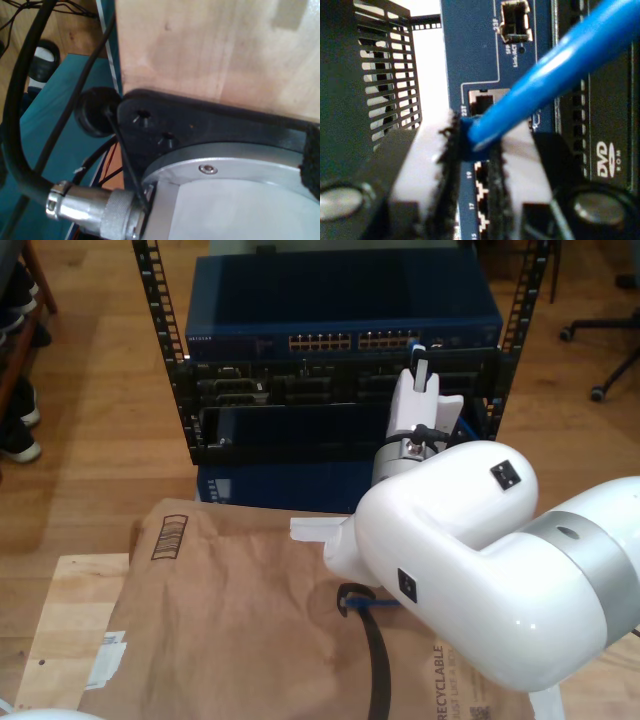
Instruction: Grab the cable and plug it in
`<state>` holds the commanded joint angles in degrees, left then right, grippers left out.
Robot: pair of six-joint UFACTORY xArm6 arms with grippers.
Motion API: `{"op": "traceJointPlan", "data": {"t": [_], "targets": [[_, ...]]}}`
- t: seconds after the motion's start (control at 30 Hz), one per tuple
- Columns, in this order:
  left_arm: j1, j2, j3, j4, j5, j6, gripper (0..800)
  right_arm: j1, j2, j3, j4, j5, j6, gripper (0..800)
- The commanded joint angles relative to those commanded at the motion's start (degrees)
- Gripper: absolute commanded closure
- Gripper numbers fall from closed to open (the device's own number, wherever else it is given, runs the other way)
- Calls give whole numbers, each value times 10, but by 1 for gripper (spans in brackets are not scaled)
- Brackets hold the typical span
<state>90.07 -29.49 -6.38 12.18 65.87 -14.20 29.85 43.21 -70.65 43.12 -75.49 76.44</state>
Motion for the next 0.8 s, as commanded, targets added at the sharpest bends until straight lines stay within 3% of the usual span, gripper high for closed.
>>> {"op": "traceJointPlan", "data": {"t": [0.8], "targets": [[0,0,0,0,0,0,1,-9,12,-20,-2,0,0,800]]}}
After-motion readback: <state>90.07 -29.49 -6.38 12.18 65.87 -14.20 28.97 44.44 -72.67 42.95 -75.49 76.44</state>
